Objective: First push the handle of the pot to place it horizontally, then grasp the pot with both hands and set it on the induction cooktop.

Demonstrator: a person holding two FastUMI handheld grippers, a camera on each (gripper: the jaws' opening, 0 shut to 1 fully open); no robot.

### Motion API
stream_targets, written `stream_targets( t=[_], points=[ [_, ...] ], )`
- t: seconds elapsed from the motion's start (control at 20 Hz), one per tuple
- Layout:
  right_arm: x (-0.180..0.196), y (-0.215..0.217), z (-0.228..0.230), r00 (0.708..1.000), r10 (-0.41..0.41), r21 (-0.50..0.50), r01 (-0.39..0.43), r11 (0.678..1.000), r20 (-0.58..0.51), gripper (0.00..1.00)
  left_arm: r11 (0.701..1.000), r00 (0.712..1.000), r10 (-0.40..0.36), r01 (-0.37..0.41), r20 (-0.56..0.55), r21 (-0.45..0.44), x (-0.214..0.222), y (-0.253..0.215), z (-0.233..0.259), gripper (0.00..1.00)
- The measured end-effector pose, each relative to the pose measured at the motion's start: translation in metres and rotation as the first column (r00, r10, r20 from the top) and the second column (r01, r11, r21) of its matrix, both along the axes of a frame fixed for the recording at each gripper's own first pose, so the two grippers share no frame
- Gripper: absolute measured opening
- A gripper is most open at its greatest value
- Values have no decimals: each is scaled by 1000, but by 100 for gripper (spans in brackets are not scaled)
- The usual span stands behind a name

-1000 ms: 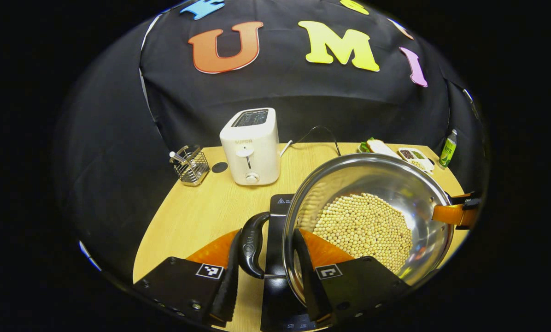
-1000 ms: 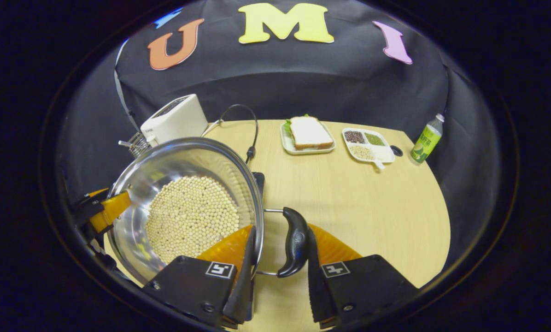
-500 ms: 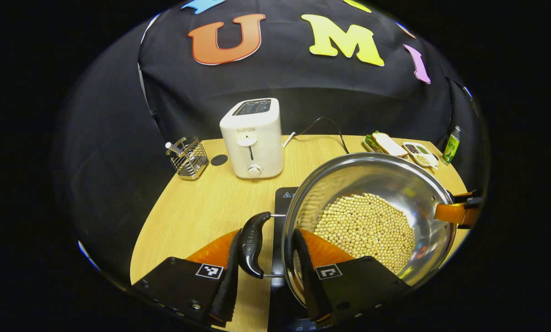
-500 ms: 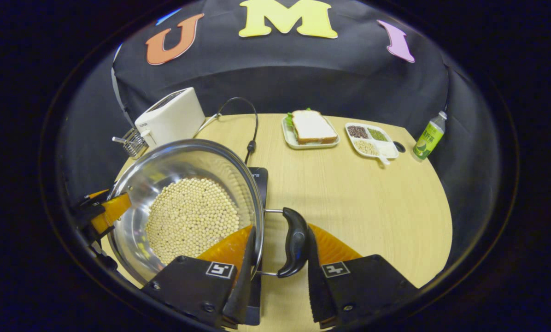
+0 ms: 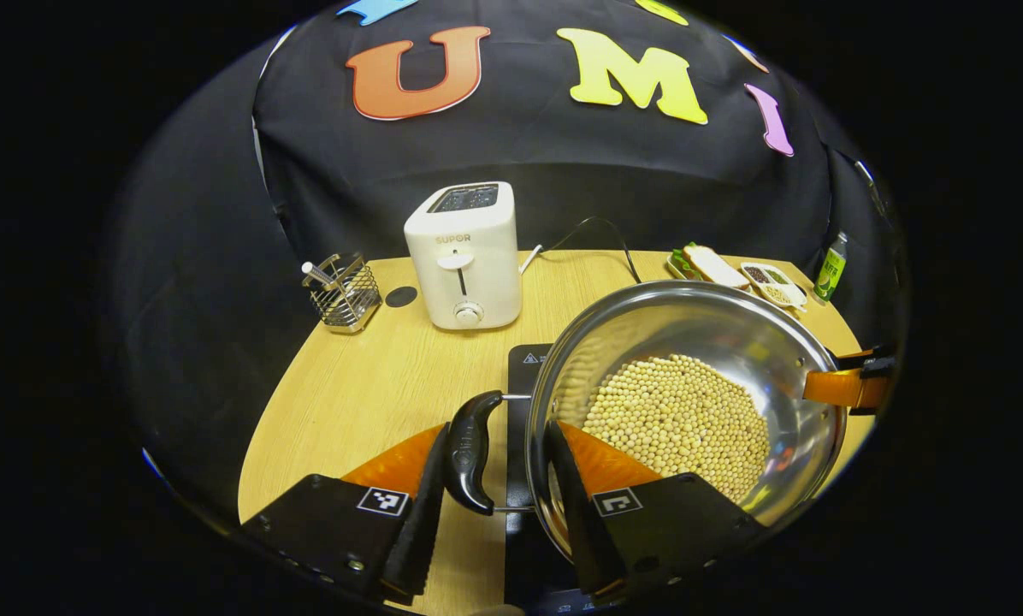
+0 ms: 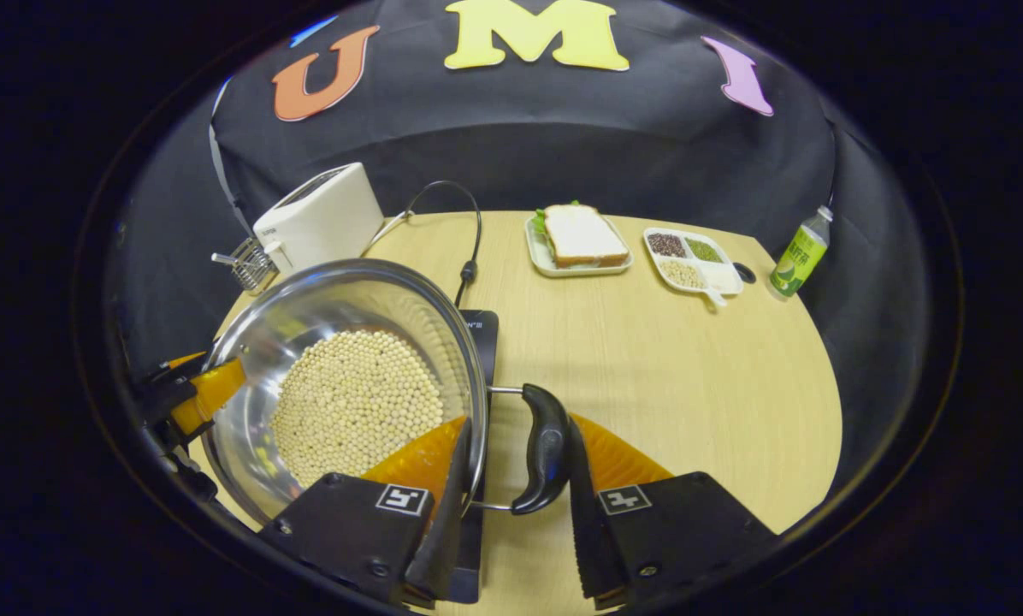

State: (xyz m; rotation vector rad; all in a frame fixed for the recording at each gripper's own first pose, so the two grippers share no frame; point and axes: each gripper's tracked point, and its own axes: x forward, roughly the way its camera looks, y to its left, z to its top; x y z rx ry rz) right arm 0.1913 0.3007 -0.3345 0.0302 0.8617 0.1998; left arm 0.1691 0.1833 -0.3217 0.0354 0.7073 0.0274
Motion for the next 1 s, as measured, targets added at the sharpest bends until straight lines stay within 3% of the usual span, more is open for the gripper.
stream_targets(
  t=[0.1,0.15,0.2,0.35,0.55,1.0],
  points=[
    [2,-5,5,1000,-1,6,1,1000,30,63,999,999,3,-4,35,46,1,8,10,68],
    [4,-8,10,998,-3,13,3,1000,60,76,998,998,3,-7,66,68,3,12,17,65],
    [6,-13,14,996,-6,-3,7,1000,85,77,996,995,7,-16,95,88,3,16,26,100],
    [4,-19,27,991,11,-10,-10,1000,131,94,991,990,20,-38,140,128,-1,24,40,97],
    [1,-32,49,980,20,-38,-13,999,200,93,986,983,49,-77,177,151,-16,24,57,97],
    [-24,-63,90,950,52,-70,-32,997,307,90,989,958,33,-72,285,127,-33,-27,112,96]
  ],
)
